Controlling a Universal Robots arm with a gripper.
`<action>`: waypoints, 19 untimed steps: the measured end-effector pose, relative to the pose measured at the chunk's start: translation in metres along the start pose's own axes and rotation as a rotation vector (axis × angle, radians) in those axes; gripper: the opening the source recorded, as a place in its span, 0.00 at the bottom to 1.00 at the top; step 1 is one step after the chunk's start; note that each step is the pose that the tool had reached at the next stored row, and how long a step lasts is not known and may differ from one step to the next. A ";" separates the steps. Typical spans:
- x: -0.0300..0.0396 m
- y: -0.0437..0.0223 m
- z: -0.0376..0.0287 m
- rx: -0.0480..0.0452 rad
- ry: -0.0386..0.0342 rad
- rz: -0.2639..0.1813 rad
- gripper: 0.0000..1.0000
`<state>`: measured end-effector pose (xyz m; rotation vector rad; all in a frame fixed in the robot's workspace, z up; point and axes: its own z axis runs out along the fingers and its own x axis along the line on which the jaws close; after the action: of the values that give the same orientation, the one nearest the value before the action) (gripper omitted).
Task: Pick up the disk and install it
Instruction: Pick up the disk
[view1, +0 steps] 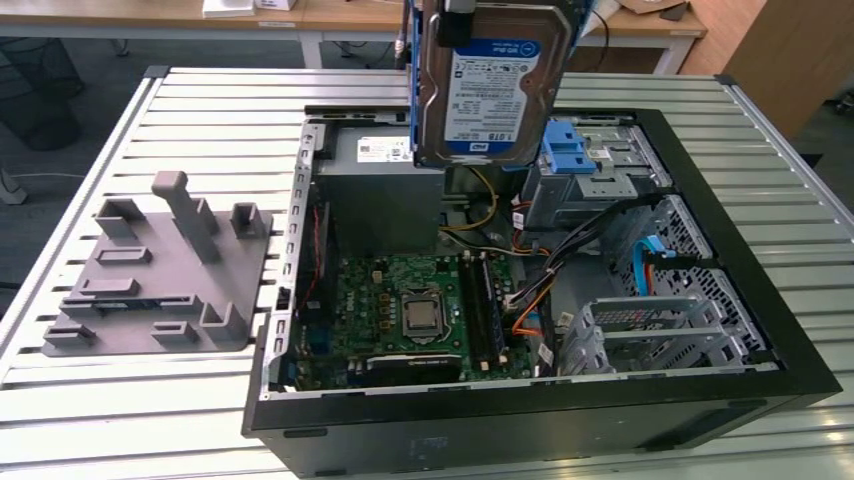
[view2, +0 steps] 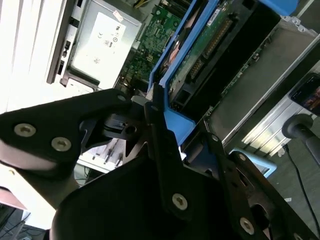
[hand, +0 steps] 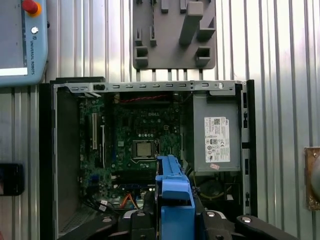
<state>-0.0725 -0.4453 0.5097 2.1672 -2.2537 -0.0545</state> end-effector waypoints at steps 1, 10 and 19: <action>0.0000 0.0000 0.0001 0.0000 0.0000 0.000 0.36; 0.0000 0.0000 0.0003 0.0000 0.0000 0.000 0.36; 0.0000 0.0000 0.0005 0.0000 0.0000 0.000 0.36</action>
<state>-0.0725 -0.4453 0.5091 2.1672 -2.2537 -0.0545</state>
